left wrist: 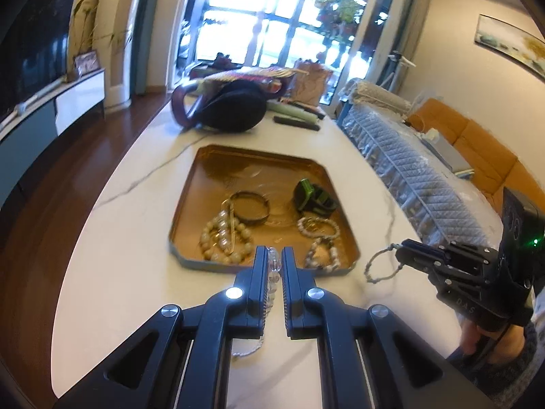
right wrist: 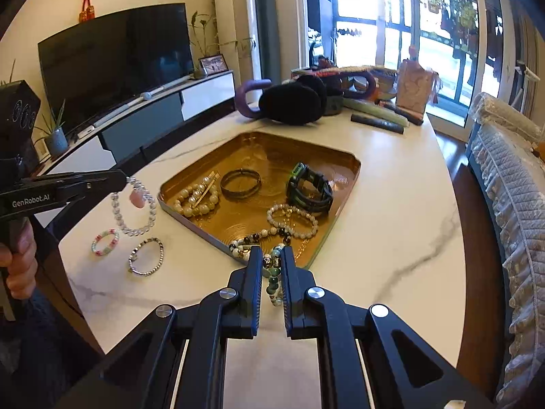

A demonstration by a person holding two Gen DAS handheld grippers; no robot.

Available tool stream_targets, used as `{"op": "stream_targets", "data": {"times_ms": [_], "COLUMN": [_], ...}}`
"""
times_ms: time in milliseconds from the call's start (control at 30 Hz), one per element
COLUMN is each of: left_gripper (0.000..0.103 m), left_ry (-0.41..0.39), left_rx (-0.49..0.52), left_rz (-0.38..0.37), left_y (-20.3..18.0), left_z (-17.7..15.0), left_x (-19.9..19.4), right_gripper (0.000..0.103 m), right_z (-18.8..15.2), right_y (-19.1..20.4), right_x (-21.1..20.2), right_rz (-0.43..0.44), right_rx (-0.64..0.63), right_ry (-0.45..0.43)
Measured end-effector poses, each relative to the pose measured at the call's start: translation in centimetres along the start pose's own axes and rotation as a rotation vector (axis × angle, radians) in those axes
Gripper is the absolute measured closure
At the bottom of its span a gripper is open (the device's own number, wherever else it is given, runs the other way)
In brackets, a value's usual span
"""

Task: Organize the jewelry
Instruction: 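Lift the green strand and crystal bracelet and carry both over the tray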

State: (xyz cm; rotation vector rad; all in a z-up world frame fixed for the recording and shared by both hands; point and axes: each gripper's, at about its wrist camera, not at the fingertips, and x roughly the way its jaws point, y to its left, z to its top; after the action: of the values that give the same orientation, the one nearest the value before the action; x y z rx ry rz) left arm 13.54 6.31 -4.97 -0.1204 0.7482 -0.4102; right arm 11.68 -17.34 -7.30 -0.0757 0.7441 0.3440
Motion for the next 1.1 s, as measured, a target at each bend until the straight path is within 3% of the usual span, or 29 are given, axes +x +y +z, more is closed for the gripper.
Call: {"op": "stream_targets", "data": {"times_ms": [200, 600, 867, 1100], "left_gripper": [0.095, 0.095, 0.095, 0.095], "left_ry": [-0.027, -0.083, -0.166, -0.168], "left_rx": [0.028, -0.013, 0.026, -0.001], "left_rz": [0.003, 0.001, -0.013, -0.043], "left_y": [-1.5, -2.3, -3.9, -3.3], "left_z": [0.5, 3.2, 7.5, 8.9], "left_x": [-0.5, -1.8, -3.6, -1.6], "right_gripper": [0.093, 0.093, 0.093, 0.093], "right_z": [0.5, 3.5, 7.8, 9.6], "right_y": [-0.4, 0.2, 1.9, 2.5], "right_x": [-1.8, -4.0, -4.9, -2.4], "right_rz": [-0.005, 0.036, 0.071, 0.091], "right_rx": [0.014, 0.040, 0.017, 0.021], "right_ry": [-0.043, -0.124, -0.183, -0.174]}}
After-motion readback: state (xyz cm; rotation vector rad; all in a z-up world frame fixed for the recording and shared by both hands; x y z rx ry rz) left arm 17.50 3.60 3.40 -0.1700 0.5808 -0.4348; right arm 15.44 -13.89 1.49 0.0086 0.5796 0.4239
